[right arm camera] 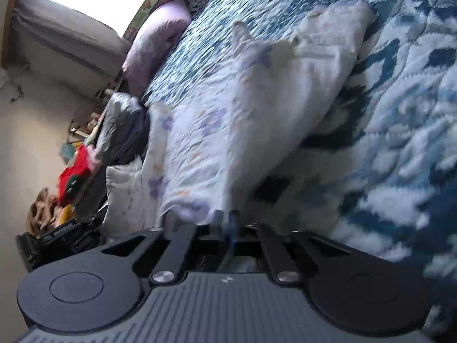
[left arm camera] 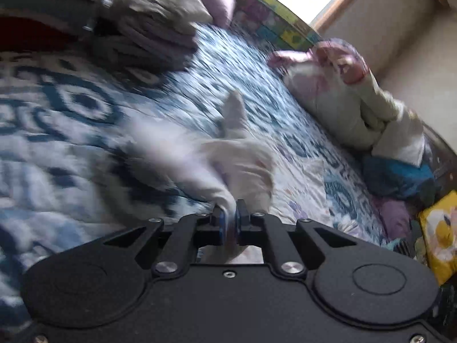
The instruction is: Fold clothes
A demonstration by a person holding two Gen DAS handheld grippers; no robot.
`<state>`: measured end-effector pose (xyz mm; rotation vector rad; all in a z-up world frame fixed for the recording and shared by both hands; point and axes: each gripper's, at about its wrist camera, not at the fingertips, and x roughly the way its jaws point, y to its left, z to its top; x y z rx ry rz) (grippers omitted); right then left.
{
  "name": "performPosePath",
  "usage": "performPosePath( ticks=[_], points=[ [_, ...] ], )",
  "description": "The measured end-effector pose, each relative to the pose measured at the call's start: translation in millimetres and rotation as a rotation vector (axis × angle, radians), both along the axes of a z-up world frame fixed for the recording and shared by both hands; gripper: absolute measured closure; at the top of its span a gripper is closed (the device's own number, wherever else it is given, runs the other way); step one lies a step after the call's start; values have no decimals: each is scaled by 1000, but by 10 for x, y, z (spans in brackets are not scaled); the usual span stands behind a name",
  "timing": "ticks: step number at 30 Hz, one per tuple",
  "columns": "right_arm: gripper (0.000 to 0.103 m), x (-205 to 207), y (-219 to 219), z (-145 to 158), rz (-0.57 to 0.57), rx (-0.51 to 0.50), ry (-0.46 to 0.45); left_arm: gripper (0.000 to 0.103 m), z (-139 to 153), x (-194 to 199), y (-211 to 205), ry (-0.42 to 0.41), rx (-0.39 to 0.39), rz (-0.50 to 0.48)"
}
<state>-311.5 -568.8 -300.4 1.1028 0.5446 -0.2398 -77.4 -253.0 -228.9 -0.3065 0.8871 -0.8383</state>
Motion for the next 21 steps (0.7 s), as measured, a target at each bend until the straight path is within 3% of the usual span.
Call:
performPosePath(
  ticks=[3,6,8,9,12,17,21],
  points=[
    [100,-92,63,27,12,-32,10,97,-130,93,192,43,29,90],
    [83,-225,-36,-53,-55,-14,-17,91,-338,197,316,154,-9,127],
    [35,-265,-116,-134,-99,14,-55,63,-442,247,399,218,-62,158],
    [30,-284,-155,-175,-121,28,-73,61,-496,275,438,250,-86,179],
    [29,-310,-255,-295,-168,64,-129,61,-640,349,514,347,-185,220],
    [30,-208,-324,-489,-180,110,-206,61,-731,544,440,317,-171,293],
    [30,-74,-355,-473,-152,62,-211,64,-798,715,311,300,-163,325]
  ],
)
